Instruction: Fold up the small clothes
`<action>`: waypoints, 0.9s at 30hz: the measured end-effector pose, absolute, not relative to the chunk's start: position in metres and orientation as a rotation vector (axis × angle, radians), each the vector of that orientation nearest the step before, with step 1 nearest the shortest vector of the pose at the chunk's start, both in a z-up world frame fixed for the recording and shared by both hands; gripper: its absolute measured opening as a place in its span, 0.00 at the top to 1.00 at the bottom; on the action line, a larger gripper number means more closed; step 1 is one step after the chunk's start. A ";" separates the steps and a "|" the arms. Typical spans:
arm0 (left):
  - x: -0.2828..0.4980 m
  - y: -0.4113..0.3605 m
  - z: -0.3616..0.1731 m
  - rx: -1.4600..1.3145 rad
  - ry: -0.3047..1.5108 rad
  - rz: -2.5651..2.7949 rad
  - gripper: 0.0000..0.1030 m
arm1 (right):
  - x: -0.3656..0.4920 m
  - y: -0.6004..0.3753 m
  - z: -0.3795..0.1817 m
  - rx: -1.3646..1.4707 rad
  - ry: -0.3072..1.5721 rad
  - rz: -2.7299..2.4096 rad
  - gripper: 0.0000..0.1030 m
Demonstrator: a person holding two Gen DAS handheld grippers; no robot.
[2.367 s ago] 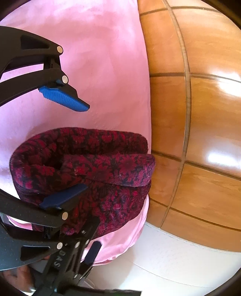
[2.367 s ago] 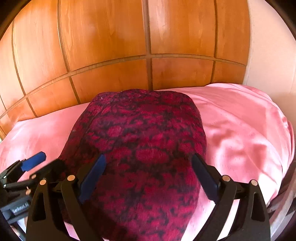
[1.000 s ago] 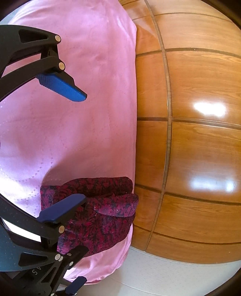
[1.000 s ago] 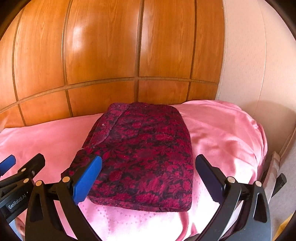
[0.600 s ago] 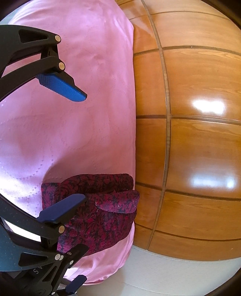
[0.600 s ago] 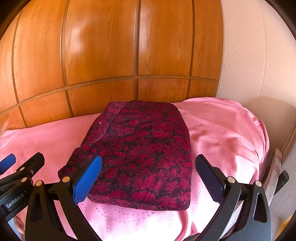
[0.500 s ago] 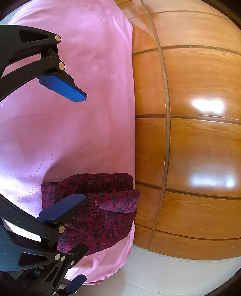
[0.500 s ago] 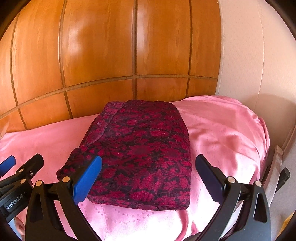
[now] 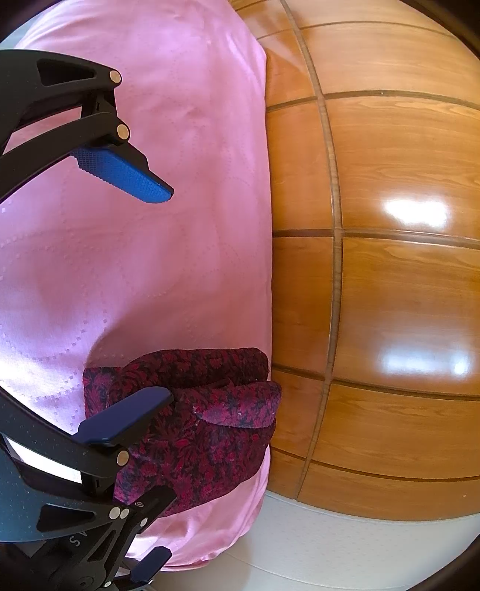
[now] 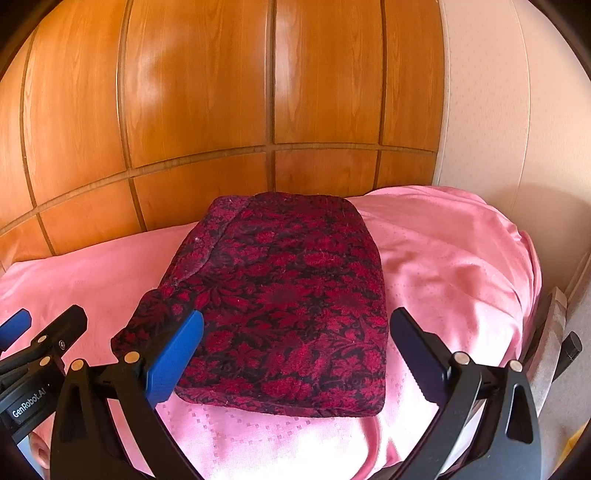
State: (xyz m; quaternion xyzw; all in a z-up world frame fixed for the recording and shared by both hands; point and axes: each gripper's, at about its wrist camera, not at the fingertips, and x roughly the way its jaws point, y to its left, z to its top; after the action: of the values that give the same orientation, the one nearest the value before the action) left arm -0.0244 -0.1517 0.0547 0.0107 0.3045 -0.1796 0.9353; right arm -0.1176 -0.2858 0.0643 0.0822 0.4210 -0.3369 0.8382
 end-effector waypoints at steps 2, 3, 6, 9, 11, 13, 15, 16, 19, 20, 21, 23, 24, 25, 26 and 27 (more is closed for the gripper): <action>-0.024 -0.151 0.055 0.022 0.623 -0.366 0.04 | -0.118 -0.286 0.064 0.173 0.889 -0.715 0.02; -0.024 -0.151 0.054 0.020 0.624 -0.365 0.04 | -0.117 -0.287 0.064 0.172 0.888 -0.715 0.02; -0.024 -0.151 0.053 0.018 0.628 -0.365 0.04 | -0.117 -0.288 0.064 0.171 0.889 -0.717 0.02; -0.024 -0.150 0.053 0.021 0.627 -0.367 0.04 | -0.117 -0.289 0.064 0.175 0.890 -0.718 0.02; -0.025 -0.151 0.052 0.021 0.627 -0.366 0.04 | -0.118 -0.289 0.064 0.177 0.890 -0.718 0.02; -0.025 -0.151 0.052 0.022 0.628 -0.366 0.04 | -0.118 -0.288 0.064 0.176 0.888 -0.721 0.02; -0.027 -0.152 0.052 0.022 0.626 -0.364 0.04 | -0.118 -0.289 0.064 0.177 0.888 -0.721 0.02; -0.026 -0.151 0.052 0.022 0.626 -0.365 0.04 | -0.118 -0.289 0.064 0.177 0.887 -0.721 0.02; -0.026 -0.151 0.051 0.024 0.625 -0.366 0.04 | -0.119 -0.288 0.064 0.179 0.886 -0.720 0.02; -0.027 -0.151 0.051 0.025 0.625 -0.366 0.04 | -0.119 -0.287 0.065 0.181 0.885 -0.721 0.02; -0.027 -0.151 0.051 0.026 0.625 -0.367 0.04 | -0.119 -0.287 0.065 0.181 0.885 -0.722 0.02; -0.027 -0.152 0.051 0.025 0.626 -0.369 0.04 | -0.119 -0.287 0.064 0.182 0.887 -0.721 0.02; -0.027 -0.152 0.051 0.025 0.625 -0.369 0.04 | -0.119 -0.286 0.064 0.181 0.888 -0.722 0.02; -0.028 -0.153 0.051 0.026 0.625 -0.368 0.04 | -0.119 -0.286 0.064 0.181 0.888 -0.722 0.02; -0.028 -0.153 0.051 0.027 0.625 -0.368 0.04 | -0.119 -0.286 0.064 0.183 0.887 -0.720 0.02; -0.028 -0.153 0.051 0.026 0.627 -0.368 0.04 | -0.119 -0.286 0.064 0.183 0.887 -0.720 0.02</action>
State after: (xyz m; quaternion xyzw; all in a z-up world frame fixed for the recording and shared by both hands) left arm -0.0285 -0.1528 0.0512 0.0128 0.3065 -0.1798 0.9346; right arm -0.1192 -0.2858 0.0641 0.0865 0.4190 -0.3404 0.8373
